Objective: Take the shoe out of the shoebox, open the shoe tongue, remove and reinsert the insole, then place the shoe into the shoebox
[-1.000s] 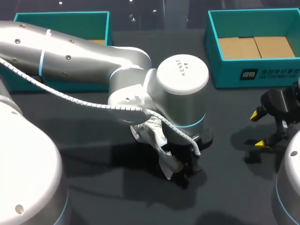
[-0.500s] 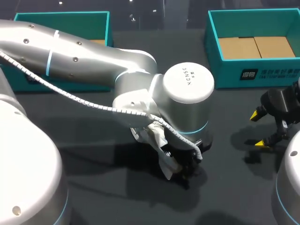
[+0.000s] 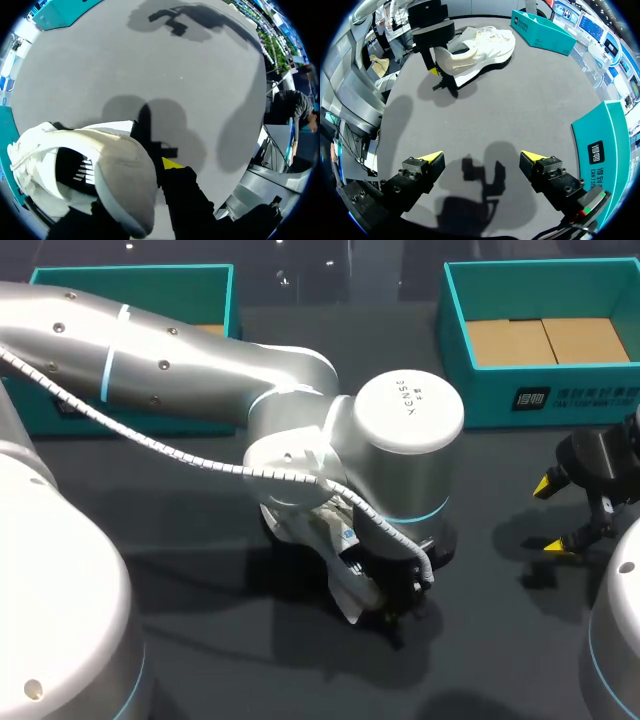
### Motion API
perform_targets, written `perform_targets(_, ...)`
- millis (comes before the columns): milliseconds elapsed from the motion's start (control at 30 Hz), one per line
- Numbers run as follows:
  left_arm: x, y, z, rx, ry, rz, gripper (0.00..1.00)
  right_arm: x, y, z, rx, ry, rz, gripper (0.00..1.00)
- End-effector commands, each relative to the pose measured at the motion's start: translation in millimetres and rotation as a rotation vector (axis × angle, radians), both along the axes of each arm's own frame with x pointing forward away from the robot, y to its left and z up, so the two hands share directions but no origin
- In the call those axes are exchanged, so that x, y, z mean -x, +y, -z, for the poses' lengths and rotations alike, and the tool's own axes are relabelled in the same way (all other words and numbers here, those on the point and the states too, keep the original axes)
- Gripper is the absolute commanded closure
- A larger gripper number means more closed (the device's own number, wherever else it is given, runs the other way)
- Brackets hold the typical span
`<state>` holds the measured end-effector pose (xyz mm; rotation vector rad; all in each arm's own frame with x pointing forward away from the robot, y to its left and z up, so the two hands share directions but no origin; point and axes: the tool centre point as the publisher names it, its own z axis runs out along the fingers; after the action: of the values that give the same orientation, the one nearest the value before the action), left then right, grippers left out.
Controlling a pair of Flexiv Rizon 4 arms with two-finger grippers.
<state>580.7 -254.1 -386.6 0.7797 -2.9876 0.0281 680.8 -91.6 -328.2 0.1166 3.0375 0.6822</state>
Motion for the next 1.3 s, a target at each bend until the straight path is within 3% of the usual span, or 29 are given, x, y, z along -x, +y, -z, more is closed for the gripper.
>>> perform_targets(33,-11.7,11.7,-23.3,-0.007,0.052,0.036,1.0,1.6,0.4,-0.3,0.003,-0.002,0.001,0.0)
perform_targets(233,-24.1,26.6,-66.7,-0.055,0.093,0.112,1.0,1.6,0.4,-0.3,0.003,-0.002,0.001,0.0)
perform_targets(400,-42.2,47.5,-125.2,-0.074,0.049,0.154,1.0,1.6,0.4,-0.3,0.003,-0.002,0.001,0.0)
perform_targets(1033,-37.6,44.1,-122.3,-0.081,0.045,0.151,1.0,1.6,0.4,-0.3,0.003,-0.002,0.001,0.0)
perform_targets(1300,-52.0,59.8,-147.5,-0.102,0.016,0.165,1.0,1.6,0.4,-0.3,0.003,-0.002,0.001,0.0)
